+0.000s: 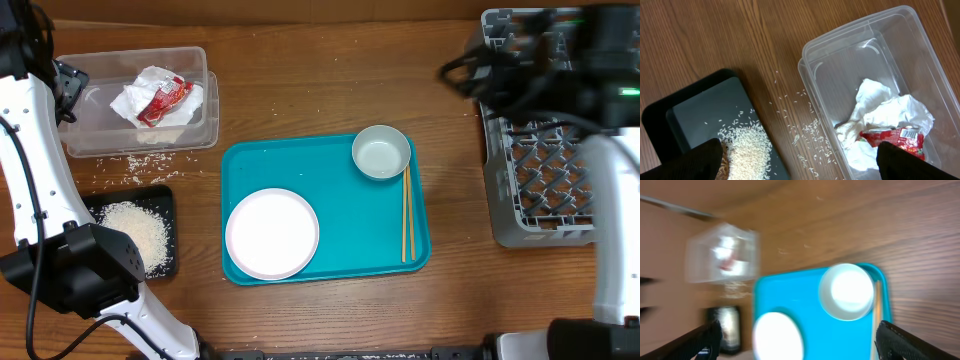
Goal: Sort waste into correct bins and load items into the dishwasher
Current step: 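Reach the right gripper back to the saucer on the tray, then grasp the white saucer rim with the right gripper and lift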
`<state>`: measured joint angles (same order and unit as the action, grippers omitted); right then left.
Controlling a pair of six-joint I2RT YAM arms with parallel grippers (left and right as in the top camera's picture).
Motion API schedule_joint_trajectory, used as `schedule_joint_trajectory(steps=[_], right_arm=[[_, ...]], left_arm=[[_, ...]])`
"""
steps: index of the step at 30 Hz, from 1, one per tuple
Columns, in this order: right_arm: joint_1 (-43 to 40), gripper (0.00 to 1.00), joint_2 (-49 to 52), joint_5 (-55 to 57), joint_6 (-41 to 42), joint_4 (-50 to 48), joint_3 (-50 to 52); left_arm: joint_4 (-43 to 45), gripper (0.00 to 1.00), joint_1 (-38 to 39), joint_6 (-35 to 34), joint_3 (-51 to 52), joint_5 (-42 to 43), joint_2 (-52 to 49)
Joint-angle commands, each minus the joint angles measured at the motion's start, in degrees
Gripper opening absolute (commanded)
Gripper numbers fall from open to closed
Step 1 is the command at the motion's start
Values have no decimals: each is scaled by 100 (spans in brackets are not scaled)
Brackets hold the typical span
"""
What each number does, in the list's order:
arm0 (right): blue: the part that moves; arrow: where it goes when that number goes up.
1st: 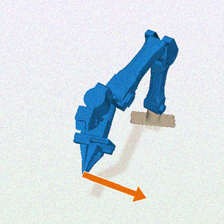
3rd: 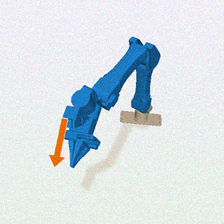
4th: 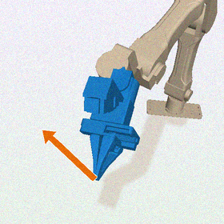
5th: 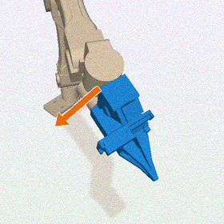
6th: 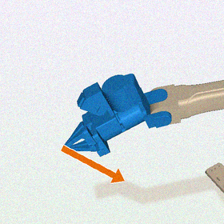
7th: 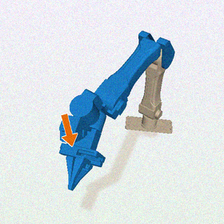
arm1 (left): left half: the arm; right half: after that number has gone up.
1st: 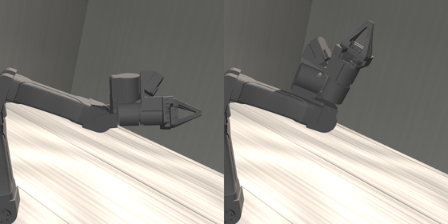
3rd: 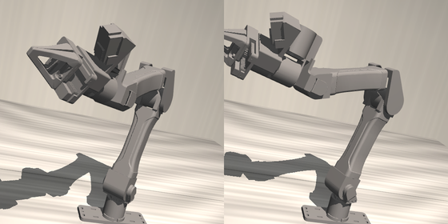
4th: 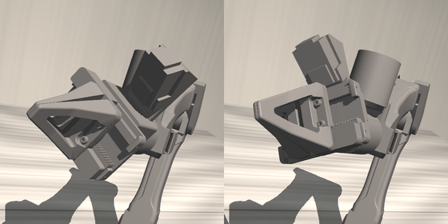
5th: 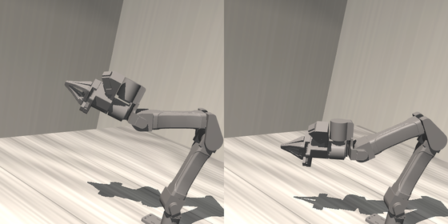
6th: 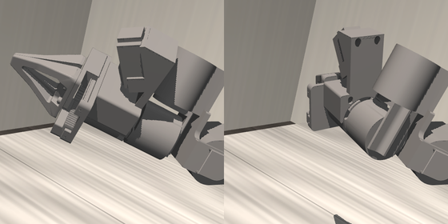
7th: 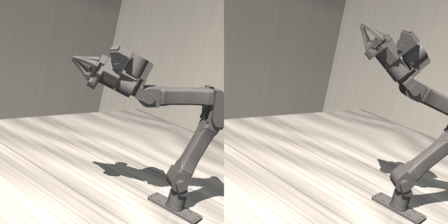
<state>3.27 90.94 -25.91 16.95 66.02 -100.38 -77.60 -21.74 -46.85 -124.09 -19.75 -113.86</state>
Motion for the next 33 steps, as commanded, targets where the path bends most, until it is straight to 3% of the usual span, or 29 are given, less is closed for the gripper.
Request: schedule_joint_trajectory(steps=[1,6,7,9,13,16,21,26,33], right_arm=[[975,100,317,2785,577,-42,223],[2059,98,1377,2887,734,-514,273],[2181,95,1563,2887,734,-601,273],[2409,75,1974,2911,734,-785,273],[2680,68,2597,2927,739,-1095,273],[2824,57,3014,3274,1084,-1126,273],[2868,54,3233,3279,1078,-1108,273],[2874,42,3248,3274,1084,-1012,273],[2946,39,3252,3279,1294,-1167,675]], left_arm=[[0,100,48,-116,20,-98,166],[0,100,48,-116,20,-98,166],[0,100,48,-116,20,-96,166],[-2,100,48,-116,20,-96,166],[-2,100,48,-116,20,-98,166],[-2,100,48,-116,20,-96,166],[0,100,48,-116,20,-98,166],[0,100,48,-116,20,-96,166],[0,100,48,-116,20,-96,166]])
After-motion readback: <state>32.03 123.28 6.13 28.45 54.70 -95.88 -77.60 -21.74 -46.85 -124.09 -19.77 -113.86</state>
